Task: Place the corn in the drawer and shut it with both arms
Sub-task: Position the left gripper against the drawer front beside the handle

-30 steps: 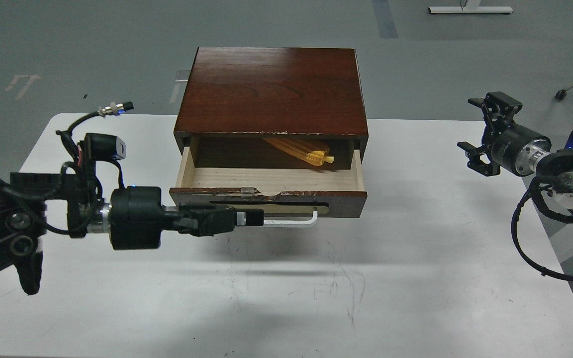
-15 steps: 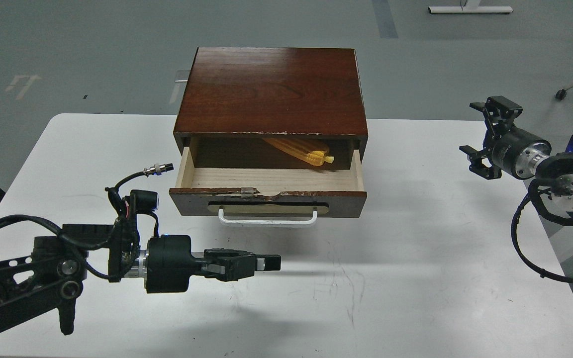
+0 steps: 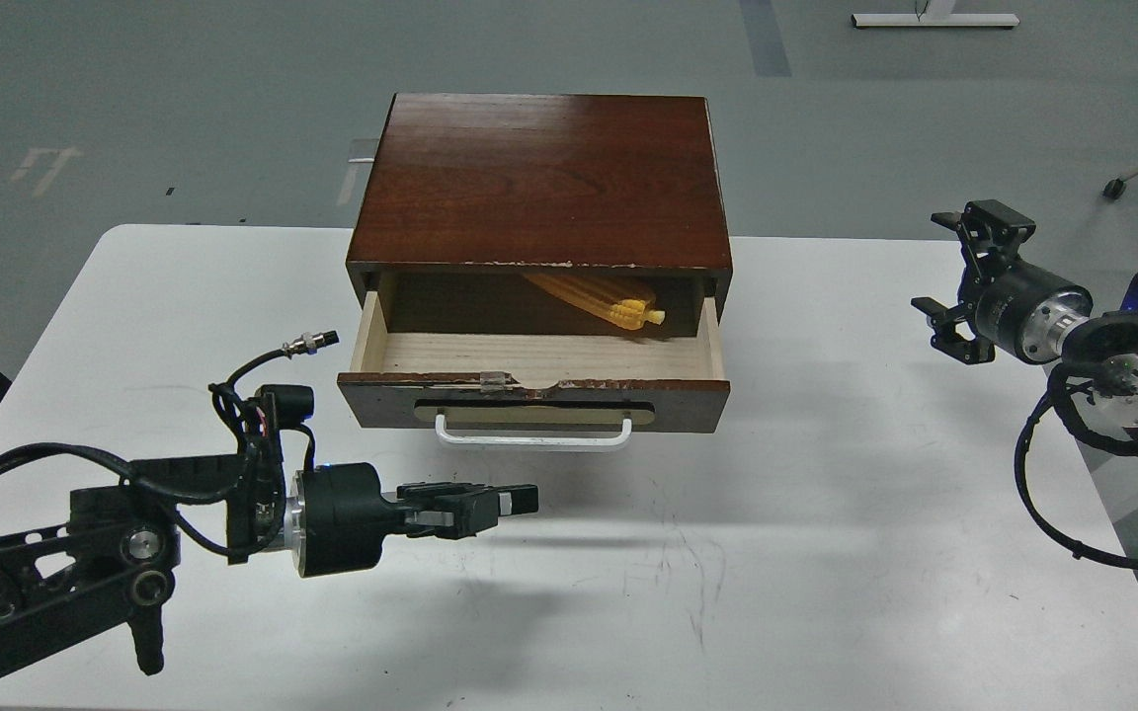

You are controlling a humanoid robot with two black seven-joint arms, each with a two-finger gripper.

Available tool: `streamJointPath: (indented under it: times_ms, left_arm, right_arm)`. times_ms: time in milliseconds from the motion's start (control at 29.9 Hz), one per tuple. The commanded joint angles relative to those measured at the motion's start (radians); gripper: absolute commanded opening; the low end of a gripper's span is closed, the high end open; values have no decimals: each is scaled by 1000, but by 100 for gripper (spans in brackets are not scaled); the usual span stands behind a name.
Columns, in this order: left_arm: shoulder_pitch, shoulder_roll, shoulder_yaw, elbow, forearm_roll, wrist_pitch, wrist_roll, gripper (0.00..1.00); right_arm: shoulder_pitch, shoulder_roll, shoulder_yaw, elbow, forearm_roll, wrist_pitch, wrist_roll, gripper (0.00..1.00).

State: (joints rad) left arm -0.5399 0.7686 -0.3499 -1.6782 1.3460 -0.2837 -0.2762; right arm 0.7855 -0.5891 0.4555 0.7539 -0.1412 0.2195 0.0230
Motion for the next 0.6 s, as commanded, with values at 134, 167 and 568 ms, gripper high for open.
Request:
streamJointPath:
  times_ms: [134,167,568]
  left_arm:
    - [-11,-23,-18,38,-5,0,11,0]
    - [-12,-25,-21,44,-7,0,11,0]
    - [-63,-28,-35,123,-7,-51,6,0]
  right_arm:
    - [-6,-1,-1,-1,0,0,0,99]
    - [-6,0,-1,-1,0,0,0,99]
    - [-14,0,-1,-1,0,0,0,99]
